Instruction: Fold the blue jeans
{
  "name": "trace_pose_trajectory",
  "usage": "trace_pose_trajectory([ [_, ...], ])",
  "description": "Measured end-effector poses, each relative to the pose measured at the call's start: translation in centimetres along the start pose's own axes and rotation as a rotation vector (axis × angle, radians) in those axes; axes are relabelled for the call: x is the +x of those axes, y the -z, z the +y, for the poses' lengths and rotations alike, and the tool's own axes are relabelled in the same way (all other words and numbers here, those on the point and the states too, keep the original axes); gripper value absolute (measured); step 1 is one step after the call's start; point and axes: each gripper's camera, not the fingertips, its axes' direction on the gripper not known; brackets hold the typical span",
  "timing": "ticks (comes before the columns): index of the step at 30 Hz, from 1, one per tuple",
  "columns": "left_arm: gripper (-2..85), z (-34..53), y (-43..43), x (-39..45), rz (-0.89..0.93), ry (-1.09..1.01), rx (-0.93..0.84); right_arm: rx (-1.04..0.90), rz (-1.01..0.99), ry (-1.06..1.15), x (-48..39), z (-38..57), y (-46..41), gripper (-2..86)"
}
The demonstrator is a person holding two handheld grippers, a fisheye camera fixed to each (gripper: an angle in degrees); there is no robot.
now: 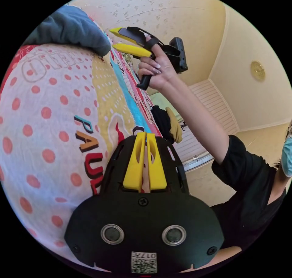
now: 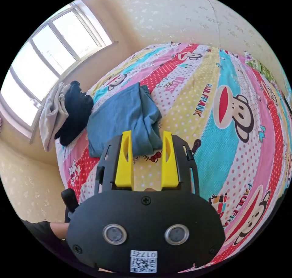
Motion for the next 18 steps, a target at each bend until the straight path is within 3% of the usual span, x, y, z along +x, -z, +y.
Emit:
trace_pose_trajectory([
  [1, -1.0, 0.0, 0.3, -0.1, 0.011, 0.002, 0.002, -0.018, -0.002, 0.041, -0.2, -0.3, -0.1, 9.3],
  [4, -1.0, -0.1, 1.0, 0.0, 0.023, 0.001, 0.008, 0.236, 0.063, 0.007, -0.4, 1.1, 4.4, 4.6],
  [7, -1.0, -0.2, 1.6, 0.0, 0.034, 0.001, 0.013, 0.057, 0.230, -0.046, 0.6, 1.5, 1.5, 3.6],
  [10, -1.0, -0.2, 2.1, 0.2, 0.037, 0.002, 0.015, 0.092, 0.319, -0.049, -0.8, 1.6, 1.9, 4.6],
  [12, -1.0, -0.1, 2.4, 0.3, 0.036, 0.003, 0.014, 0.216, 0.387, -0.039, -3.5, 2.0, 4.3, 7.4],
  [15, -1.0, -0.1, 2.7, 0.6, 0.037, 0.003, 0.015, 0.373, 0.330, 0.176, -8.7, 2.7, 6.7, 8.4],
  [18, -1.0, 0.1, 3.1, 0.9, 0.037, 0.002, 0.017, 0.372, 0.210, 0.250, -11.9, -0.2, 7.3, 9.2],
])
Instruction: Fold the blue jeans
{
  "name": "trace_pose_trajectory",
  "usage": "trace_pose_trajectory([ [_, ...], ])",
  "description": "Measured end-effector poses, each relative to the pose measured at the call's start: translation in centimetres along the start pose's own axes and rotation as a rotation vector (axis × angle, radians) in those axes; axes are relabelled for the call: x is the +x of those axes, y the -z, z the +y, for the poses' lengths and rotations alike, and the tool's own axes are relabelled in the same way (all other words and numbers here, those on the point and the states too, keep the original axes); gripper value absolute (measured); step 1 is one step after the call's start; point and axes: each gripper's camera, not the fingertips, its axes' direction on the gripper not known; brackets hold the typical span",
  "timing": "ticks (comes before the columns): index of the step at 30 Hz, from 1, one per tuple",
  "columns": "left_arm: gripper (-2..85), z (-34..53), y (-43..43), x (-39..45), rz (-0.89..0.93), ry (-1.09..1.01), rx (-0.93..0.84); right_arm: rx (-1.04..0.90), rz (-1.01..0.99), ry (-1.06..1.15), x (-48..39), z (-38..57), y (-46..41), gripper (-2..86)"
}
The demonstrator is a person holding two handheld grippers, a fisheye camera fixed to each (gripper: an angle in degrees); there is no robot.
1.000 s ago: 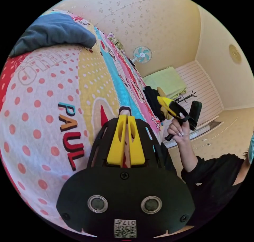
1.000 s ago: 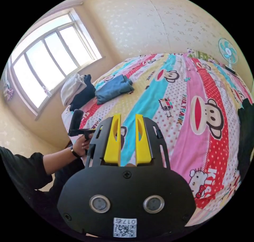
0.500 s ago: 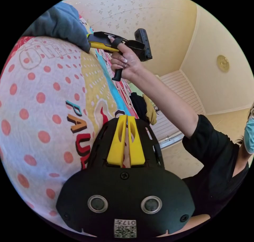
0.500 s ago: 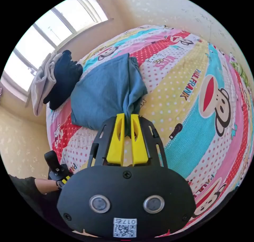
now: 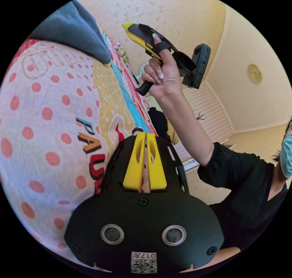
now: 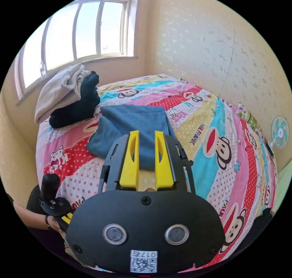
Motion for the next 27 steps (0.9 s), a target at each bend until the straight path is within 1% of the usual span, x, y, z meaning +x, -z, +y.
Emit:
trace_pose_trajectory([
  [3, -1.0, 0.1, 0.3, 0.3, 0.000, 0.001, 0.000, -0.077, -0.135, 0.034, -0.9, -5.8, -3.4, 11.7],
  [8, -1.0, 0.3, 0.6, 0.7, 0.007, 0.004, 0.000, -0.237, -0.193, 0.146, -2.8, -13.7, -11.4, 13.5],
  [10, -1.0, 0.4, 0.8, 0.8, 0.015, 0.003, 0.001, -0.357, -0.144, 0.187, -4.0, -14.9, -15.0, 12.8],
  [11, -1.0, 0.4, 0.8, 0.8, 0.021, 0.003, 0.002, -0.485, -0.044, 0.185, -4.5, -14.9, -18.0, 10.9],
  [12, -1.0, 0.5, 0.9, 0.9, 0.023, 0.003, 0.003, -0.467, 0.027, 0.197, -5.1, -15.0, -18.6, 7.7],
  [13, -1.0, 0.5, 1.0, 1.0, 0.025, 0.002, 0.004, -0.419, 0.051, 0.184, -5.2, -15.2, -18.0, 6.8],
  [15, -1.0, 0.6, 1.0, 1.1, 0.029, 0.003, 0.004, -0.088, 0.163, -0.025, -4.3, -15.7, -13.1, 4.9],
  [17, -1.0, 0.7, 1.1, 1.3, 0.036, 0.000, 0.006, 0.011, 0.176, -0.093, -3.5, -15.7, -12.1, 5.0],
  [19, -1.0, 0.8, 1.2, 1.5, 0.039, -0.001, 0.008, -0.190, 0.095, -0.058, -2.9, -16.1, -16.2, 5.6],
  [20, -1.0, 0.8, 1.2, 1.6, 0.040, -0.001, 0.008, -0.377, 0.016, -0.039, -2.4, -15.9, -19.6, 6.5],
  [22, -1.0, 0.9, 1.3, 1.8, 0.040, -0.001, 0.009, -0.307, -0.022, -0.025, -1.9, -15.6, -18.6, 8.2],
  [25, -1.0, 1.0, 1.4, 2.0, 0.041, 0.001, 0.009, -0.202, -0.034, -0.044, -0.7, -15.6, -14.1, 11.3],
  [27, -1.0, 1.1, 1.4, 2.2, 0.040, 0.002, 0.009, -0.073, -0.071, -0.042, 0.4, -13.4, -8.6, 11.8],
])
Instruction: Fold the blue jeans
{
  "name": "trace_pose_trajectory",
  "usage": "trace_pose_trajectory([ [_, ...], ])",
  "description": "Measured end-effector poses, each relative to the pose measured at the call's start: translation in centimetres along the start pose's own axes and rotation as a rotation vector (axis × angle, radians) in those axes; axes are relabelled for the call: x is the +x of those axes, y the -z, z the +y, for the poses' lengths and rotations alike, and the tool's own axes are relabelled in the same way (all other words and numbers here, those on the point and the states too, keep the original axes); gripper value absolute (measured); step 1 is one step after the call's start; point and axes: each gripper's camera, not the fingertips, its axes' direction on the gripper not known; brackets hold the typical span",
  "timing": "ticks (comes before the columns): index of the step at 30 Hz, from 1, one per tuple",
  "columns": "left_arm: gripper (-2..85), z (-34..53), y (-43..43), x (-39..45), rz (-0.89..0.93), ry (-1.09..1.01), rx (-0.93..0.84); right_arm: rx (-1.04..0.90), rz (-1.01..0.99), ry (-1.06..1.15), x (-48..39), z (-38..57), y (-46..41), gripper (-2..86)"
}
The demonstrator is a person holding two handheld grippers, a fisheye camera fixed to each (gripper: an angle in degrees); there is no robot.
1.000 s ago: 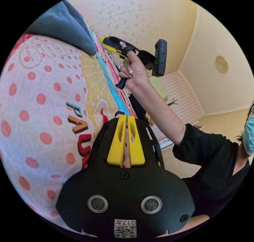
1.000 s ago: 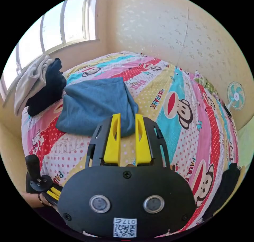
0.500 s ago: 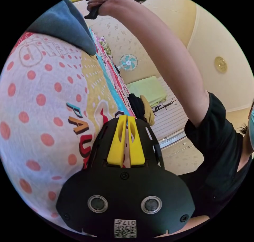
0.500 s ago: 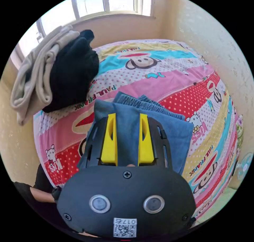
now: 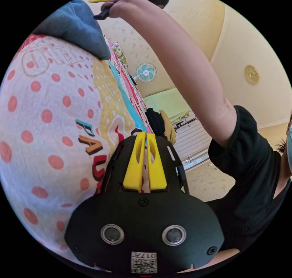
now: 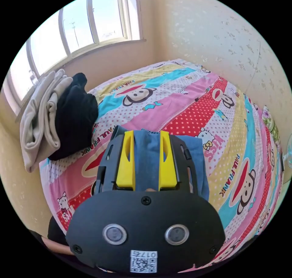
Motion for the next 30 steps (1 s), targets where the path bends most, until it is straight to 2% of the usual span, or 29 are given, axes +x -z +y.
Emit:
trace_pose_trajectory([
  [4, -1.0, 0.1, 0.0, 0.3, -0.003, 0.003, 0.000, 0.050, -0.128, 0.022, 1.8, 7.4, 5.3, 11.2],
  [5, -1.0, 0.1, 0.0, 0.4, -0.004, 0.004, -0.001, 0.053, -0.067, 0.095, 1.7, 10.4, 5.6, 10.7],
  [6, -1.0, 0.1, 0.0, 0.4, -0.005, 0.006, -0.001, -0.041, 0.098, 0.142, 1.9, 13.0, 4.1, 9.5],
  [8, -1.0, 0.0, 0.0, 0.4, -0.009, 0.014, -0.004, -0.257, 0.237, 0.080, 4.2, 16.0, 0.2, 8.9],
  [9, -1.0, 0.0, 0.0, 0.4, -0.012, 0.016, -0.005, -0.192, 0.115, 0.000, 6.0, 17.1, 1.6, 8.6],
  [12, -1.0, -0.1, -0.1, 0.4, -0.021, 0.031, -0.011, -0.089, 0.063, -0.272, 8.5, 18.7, 6.6, 7.7],
  [14, -1.0, -0.2, -0.1, 0.4, -0.031, 0.046, -0.017, -0.016, 0.057, -0.260, 7.7, 21.0, 9.8, 7.7],
  [17, -1.0, -0.4, -0.1, 0.4, -0.039, 0.056, -0.021, -0.083, 0.125, -0.235, 6.3, 26.6, 13.5, 7.6],
  [20, -1.0, -0.6, -0.1, 0.3, -0.042, 0.063, -0.021, -0.290, 0.355, -0.255, 5.6, 35.7, 14.3, 7.2],
  [21, -1.0, -0.6, -0.1, 0.3, -0.043, 0.063, -0.021, -0.306, 0.374, -0.272, 5.5, 40.0, 13.7, 6.7],
  [22, -1.0, -0.7, -0.1, 0.3, -0.041, 0.064, -0.020, -0.188, 0.366, -0.265, 5.0, 41.6, 14.9, 6.1],
  [23, -0.9, -0.9, -0.1, 0.4, -0.043, 0.059, -0.026, -0.072, 0.372, -0.300, 4.8, 42.6, 17.0, 4.8],
  [24, -0.9, -0.9, -0.1, 0.4, -0.049, 0.060, -0.027, -0.059, 0.375, -0.354, 5.5, 42.8, 17.2, 3.8],
  [26, -0.5, -1.2, 0.1, 0.3, -0.037, 0.087, -0.029, -0.207, 0.325, -0.446, 7.9, 42.4, 14.7, 2.7],
  [28, 0.4, -0.9, 0.4, 0.9, -0.066, 0.092, -0.005, -0.229, 0.314, -0.471, 8.5, 42.1, 13.8, 2.0],
  [30, 2.5, -0.7, 1.4, 2.0, -0.164, 0.117, 0.053, -0.232, 0.384, -0.408, 6.9, 42.1, 12.9, 1.5],
])
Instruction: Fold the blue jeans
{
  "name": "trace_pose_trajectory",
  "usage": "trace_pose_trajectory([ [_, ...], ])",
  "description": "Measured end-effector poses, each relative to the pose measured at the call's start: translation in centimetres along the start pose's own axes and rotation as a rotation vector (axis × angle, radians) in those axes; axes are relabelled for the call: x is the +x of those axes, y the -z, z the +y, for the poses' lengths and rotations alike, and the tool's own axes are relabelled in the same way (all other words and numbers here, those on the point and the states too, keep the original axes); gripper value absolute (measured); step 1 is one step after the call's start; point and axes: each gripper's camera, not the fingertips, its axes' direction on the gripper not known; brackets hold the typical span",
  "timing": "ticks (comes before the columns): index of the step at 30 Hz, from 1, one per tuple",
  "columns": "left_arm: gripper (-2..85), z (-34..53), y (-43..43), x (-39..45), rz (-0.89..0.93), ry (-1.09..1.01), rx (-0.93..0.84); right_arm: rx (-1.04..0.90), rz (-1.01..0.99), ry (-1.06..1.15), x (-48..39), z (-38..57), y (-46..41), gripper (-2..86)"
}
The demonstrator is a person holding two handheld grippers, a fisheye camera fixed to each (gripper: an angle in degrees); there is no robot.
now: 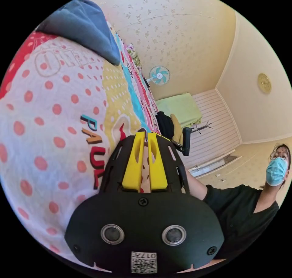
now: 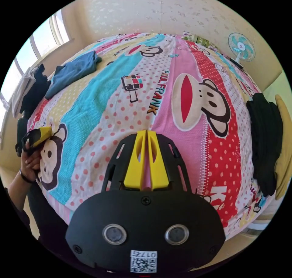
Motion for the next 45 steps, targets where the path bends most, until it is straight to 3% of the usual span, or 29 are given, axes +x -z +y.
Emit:
trace_pose_trajectory([
  [2, 6.7, -0.8, 2.4, 2.3, -0.104, 0.006, 0.110, 0.015, 0.074, 0.037, -1.5, 0.4, -0.3, 1.3],
  [5, 10.9, -2.8, 6.6, 4.7, -0.153, 0.012, 0.404, -0.006, 0.167, 0.079, -3.2, 0.4, -1.3, 1.0],
  [7, 14.7, -4.9, 7.6, 4.2, -0.157, 0.081, 0.498, -0.006, 0.169, 0.081, -3.3, 0.5, -1.6, 0.9],
  [10, 20.5, -8.4, 6.9, 0.2, -0.247, 0.317, 0.425, -0.007, 0.081, 0.042, -1.9, 0.6, -1.9, 0.8],
  [14, 19.6, -7.5, 6.7, -4.1, -0.129, 0.456, 0.570, 0.001, -0.050, -0.017, 0.3, 1.0, -2.4, 0.7],
  [18, 18.8, -8.0, 6.3, -5.3, -0.116, 0.436, 0.679, 0.008, -0.122, -0.050, 1.5, 1.4, -3.2, 0.6],
  [24, 13.4, -10.9, 5.0, -8.9, -0.147, 0.494, 0.716, 0.015, -0.104, -0.040, 1.2, 1.8, -3.9, 0.5],
  [28, 8.9, -11.5, 2.8, -11.0, -0.048, 0.558, 0.766, 0.018, -0.065, -0.023, 0.5, 2.0, -4.3, 0.5],
  [31, 7.9, -15.0, 2.0, -9.9, -0.129, 0.545, 0.679, 0.022, -0.096, -0.036, 1.0, 2.2, -4.6, 0.5],
  [34, 7.4, -22.8, 2.1, -5.4, -0.321, 0.332, 0.511, 0.024, -0.132, -0.051, 1.6, 2.4, -4.9, 0.5],
  [40, 6.5, -33.7, 5.3, 4.0, -0.643, -0.049, 0.386, 0.031, -0.106, -0.041, 1.2, 2.7, -5.4, 0.5],
  [45, 7.2, -32.9, 5.8, 2.3, -0.930, 0.128, 0.255, 0.034, -0.043, -0.018, 0.2, 2.9, -5.9, 0.5],
])
